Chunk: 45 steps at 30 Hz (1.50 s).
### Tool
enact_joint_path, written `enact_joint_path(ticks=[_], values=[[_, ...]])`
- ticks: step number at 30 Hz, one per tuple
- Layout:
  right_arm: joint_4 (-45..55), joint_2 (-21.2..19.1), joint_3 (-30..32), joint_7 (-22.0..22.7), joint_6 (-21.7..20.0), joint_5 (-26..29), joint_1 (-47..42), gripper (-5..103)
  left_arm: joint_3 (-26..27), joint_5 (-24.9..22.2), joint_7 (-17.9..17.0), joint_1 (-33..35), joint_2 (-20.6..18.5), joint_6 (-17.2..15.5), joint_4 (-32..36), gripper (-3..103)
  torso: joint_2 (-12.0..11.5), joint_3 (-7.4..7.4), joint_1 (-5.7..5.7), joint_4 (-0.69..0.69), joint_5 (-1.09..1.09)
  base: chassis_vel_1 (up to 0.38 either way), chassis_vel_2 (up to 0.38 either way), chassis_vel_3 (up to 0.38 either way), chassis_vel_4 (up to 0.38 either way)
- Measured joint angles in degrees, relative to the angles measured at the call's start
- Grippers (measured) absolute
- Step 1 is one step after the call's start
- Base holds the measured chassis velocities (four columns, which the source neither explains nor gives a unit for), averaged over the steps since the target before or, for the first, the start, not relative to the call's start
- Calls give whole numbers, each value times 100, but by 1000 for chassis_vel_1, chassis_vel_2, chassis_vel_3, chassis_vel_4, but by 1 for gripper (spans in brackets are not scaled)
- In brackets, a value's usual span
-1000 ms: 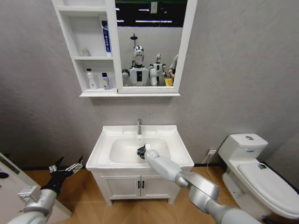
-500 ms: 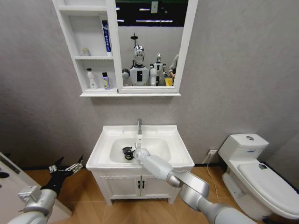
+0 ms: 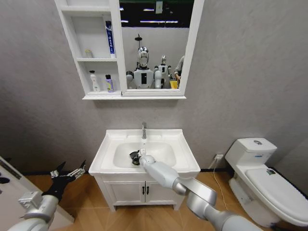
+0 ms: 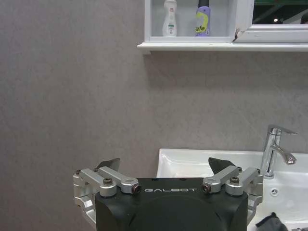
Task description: Move facial cleanser and shampoo from washbasin to cabinet, then wipe washbasin with towel.
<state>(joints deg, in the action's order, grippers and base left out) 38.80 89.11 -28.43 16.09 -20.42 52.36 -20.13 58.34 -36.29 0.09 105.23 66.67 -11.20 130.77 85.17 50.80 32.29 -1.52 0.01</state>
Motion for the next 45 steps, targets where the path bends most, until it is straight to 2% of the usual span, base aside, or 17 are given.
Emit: enact_joint_path(ticks=[7,9,13,16,23,25,26,28,29,30,31,33,35,40,45], values=[[250,-376,241,331,-71,-65,-131,2,0,0,0,0,0,0,0,100,0,0,0,1,1,0,0,0,0],[402,-635,312,534,-88,-24,-137,2,0,0,0,0,0,0,0,100,0,0,0,0,1,0,0,0,0],[521,-771,340,637,-113,39,-136,2,0,0,0,0,0,-1,0,100,0,0,0,0,1,0,0,0,0],[877,-1127,388,851,-168,154,-116,2,0,0,0,0,0,0,0,100,0,1,0,-2,0,0,0,0,0],[1538,-1516,499,1104,-195,228,-145,2,0,0,0,0,0,0,0,100,0,1,0,1,0,0,0,0,0],[2083,-1842,589,1223,-224,245,-195,2,0,0,1,0,0,0,0,100,-1,1,0,1,1,0,0,0,0],[2083,-1842,589,1223,-224,245,-195,2,0,0,1,0,0,0,0,100,-1,1,0,1,1,0,0,0,0],[2638,-2261,718,1353,-275,374,-253,2,0,0,1,0,0,0,0,100,0,1,0,2,0,0,0,0,0],[2638,-2261,718,1353,-275,374,-253,2,0,0,1,0,0,0,0,100,0,1,0,2,0,0,0,0,0],[3043,-2661,860,1403,-293,440,-335,2,0,0,0,0,0,0,0,100,0,1,0,0,1,0,0,0,0],[3043,-2661,860,1403,-293,440,-335,2,0,0,0,0,0,0,0,100,0,1,0,0,1,0,0,0,0],[3329,-3061,1009,1383,-295,495,-438,2,0,0,0,0,0,0,0,100,0,0,0,-3,0,0,0,0,0],[3353,-3215,1079,1307,-293,514,-482,2,0,0,0,0,0,0,0,100,0,1,0,-3,0,0,0,0,0],[3248,-3307,1117,1109,-223,506,-489,2,0,0,0,0,0,0,0,100,0,1,0,0,0,0,0,0,0],[2861,-3233,1118,897,-101,378,-448,2,0,0,0,0,0,0,0,100,0,1,0,0,0,0,0,0,0]])
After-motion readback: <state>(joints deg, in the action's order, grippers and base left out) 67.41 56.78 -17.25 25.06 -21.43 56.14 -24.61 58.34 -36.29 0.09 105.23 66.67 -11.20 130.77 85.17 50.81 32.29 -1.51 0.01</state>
